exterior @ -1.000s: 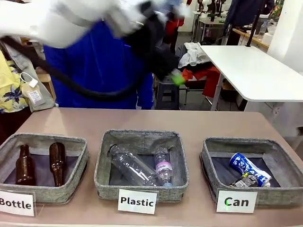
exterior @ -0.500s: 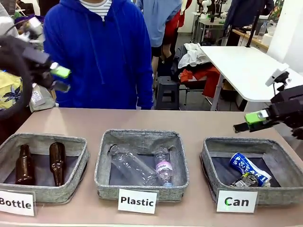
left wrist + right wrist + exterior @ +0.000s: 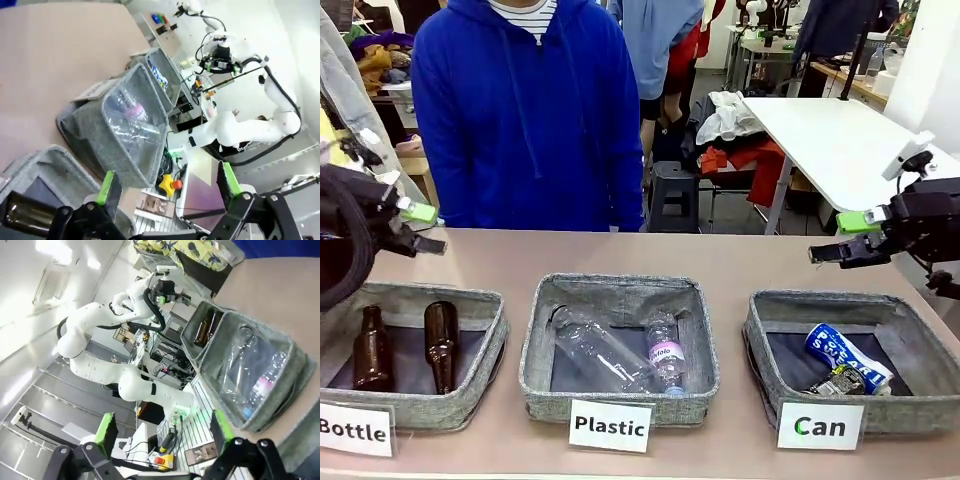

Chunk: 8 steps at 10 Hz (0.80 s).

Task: Sort the can waste into the basket.
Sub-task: Pick up the can waste from the table and place it in the right Fabric basket.

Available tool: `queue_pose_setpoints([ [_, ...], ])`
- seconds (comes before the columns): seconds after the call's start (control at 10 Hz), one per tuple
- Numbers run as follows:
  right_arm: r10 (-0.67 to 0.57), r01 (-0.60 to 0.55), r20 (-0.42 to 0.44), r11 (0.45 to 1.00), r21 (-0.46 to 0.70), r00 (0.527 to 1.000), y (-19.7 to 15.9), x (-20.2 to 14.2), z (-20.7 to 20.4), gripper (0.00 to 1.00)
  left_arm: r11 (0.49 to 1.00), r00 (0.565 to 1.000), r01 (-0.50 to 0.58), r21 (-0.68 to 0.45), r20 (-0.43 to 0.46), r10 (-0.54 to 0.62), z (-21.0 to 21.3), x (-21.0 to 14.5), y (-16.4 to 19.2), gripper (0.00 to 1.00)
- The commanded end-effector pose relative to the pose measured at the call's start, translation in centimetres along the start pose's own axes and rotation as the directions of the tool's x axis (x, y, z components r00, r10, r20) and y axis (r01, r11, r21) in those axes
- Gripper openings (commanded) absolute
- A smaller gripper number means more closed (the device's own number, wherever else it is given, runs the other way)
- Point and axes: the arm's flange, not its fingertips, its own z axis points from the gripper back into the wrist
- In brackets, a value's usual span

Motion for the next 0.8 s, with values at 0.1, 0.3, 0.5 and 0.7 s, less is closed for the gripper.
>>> queue_pose_setpoints([
  [0.1,-0.01,0.011,-0.027,1.0,0.024,1.0,-0.62,-0.29,-1.01,1.0,1.0,1.0,0.011,0.018,0.02,-0.011,0.93,0.54,-1.79,1.0],
  [0.3,-0.01,0.011,-0.027,1.0,0.024,1.0,-0.62,-0.29,-1.01,1.0,1.0,1.0,0.011,0.018,0.02,-0.011,0.93,0.54,-1.79,1.0],
  [0.5,-0.01,0.011,-0.027,1.0,0.024,1.0,-0.62,-0.29,-1.01,1.0,1.0,1.0,0.011,0.018,0.02,-0.011,0.93,0.54,-1.79,1.0],
  [0.7,-0.01,0.011,-0.027,1.0,0.024,1.0,-0.62,-0.29,-1.01,1.0,1.0,1.0,0.011,0.018,0.02,-0.011,0.93,0.54,-1.79,1.0],
])
